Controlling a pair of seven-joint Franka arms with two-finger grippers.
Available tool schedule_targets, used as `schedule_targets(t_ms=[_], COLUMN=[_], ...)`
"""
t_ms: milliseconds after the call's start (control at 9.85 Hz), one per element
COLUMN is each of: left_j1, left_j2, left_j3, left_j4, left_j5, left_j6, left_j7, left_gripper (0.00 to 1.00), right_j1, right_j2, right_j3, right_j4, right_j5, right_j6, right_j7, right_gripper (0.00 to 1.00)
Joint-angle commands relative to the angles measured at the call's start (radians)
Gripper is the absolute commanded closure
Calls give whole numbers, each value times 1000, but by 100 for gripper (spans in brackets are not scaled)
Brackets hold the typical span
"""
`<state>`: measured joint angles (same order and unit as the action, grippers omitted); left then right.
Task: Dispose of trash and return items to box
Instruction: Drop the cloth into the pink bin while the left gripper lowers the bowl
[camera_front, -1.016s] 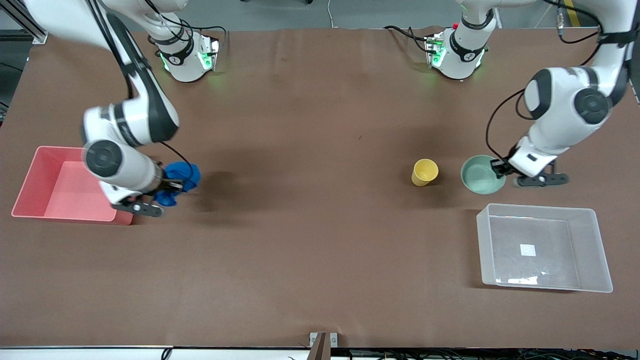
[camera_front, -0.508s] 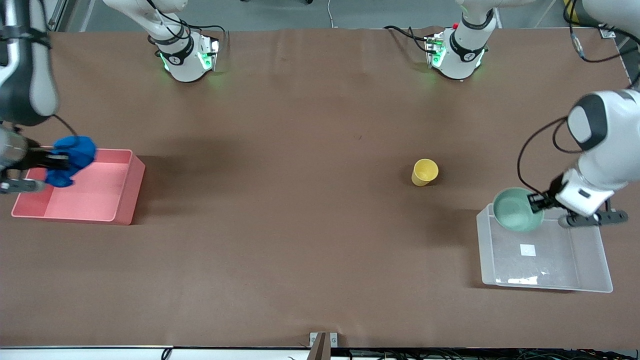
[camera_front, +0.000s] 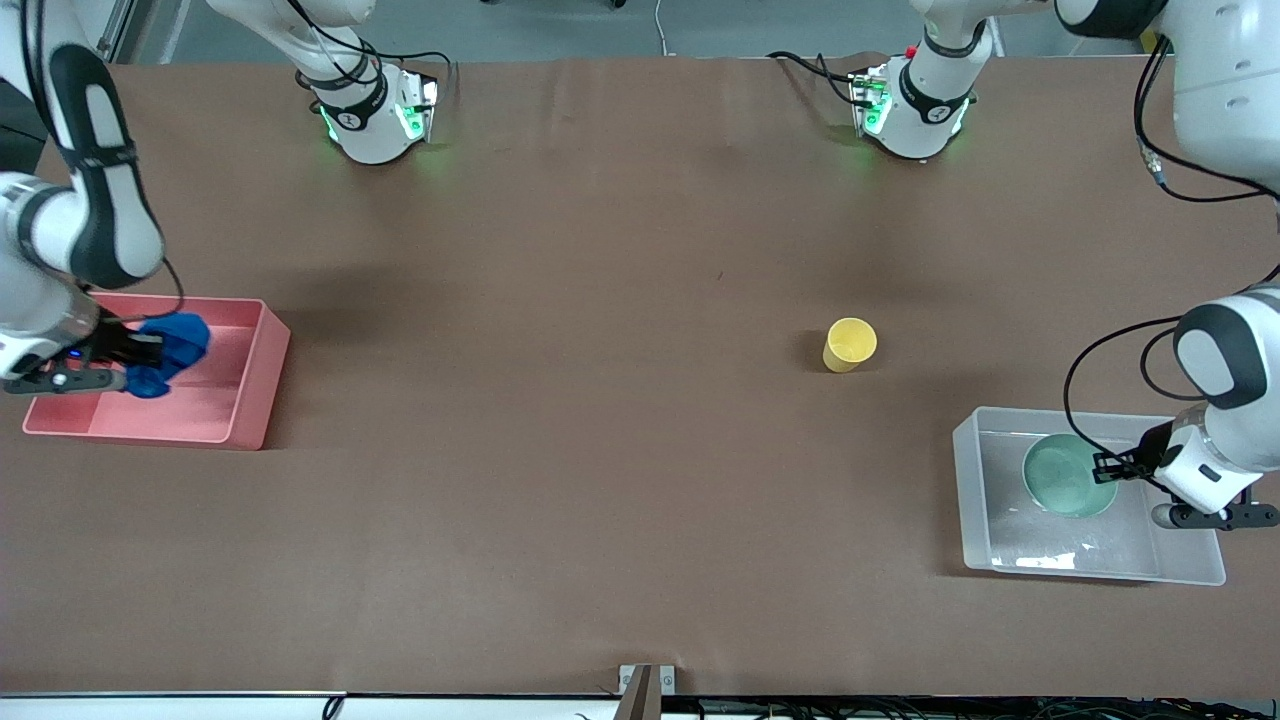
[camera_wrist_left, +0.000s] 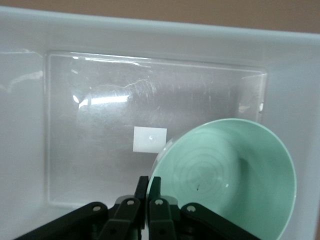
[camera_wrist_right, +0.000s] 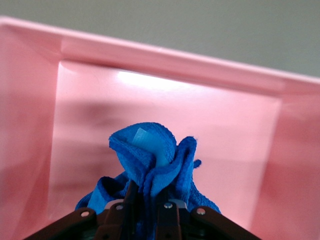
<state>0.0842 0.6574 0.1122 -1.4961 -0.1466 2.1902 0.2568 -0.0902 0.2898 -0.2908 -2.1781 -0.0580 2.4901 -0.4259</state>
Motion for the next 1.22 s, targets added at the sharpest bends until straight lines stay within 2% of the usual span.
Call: schedule_targets(t_ms=[0, 102, 305, 406, 508, 609, 711, 812, 1117], left_j1=[-14, -14, -18, -24, -24, -26, -26, -26, -32], left_j2=[88, 115, 154, 168, 166, 157, 139, 116, -110], left_j3=[4, 4, 4, 3, 3, 1, 1, 0, 0], left_j4=[31, 31, 30, 30, 30, 31, 31, 22, -64], left_j5=[-21, -21, -21, -24, -28, -30, -22, -16, -11], left_j6=[46, 98, 172, 200, 207, 207, 207, 206, 127], left_j7=[15, 15, -2, -11, -17, -21, -33, -24, -28], left_gripper=[100, 100, 99, 99, 98, 86, 47, 0, 0], right_j1=[0, -2, 12, 15, 15, 18, 20, 20, 11], right_j2=[44, 64, 74, 63, 19, -30, -61, -81, -136], right_j3=[2, 4, 7, 9, 10, 10, 12, 24, 138], right_j4=[-54, -55, -54, -52, -34, 27, 132, 246, 513], right_j5=[35, 35, 36, 36, 36, 35, 35, 35, 36], right_j6=[116, 133, 125, 107, 31, -105, -281, -447, -800], right_j7=[-13, -13, -4, -1, -2, -2, -1, 13, 267], right_gripper=[97, 81, 3, 0, 0, 0, 0, 0, 0])
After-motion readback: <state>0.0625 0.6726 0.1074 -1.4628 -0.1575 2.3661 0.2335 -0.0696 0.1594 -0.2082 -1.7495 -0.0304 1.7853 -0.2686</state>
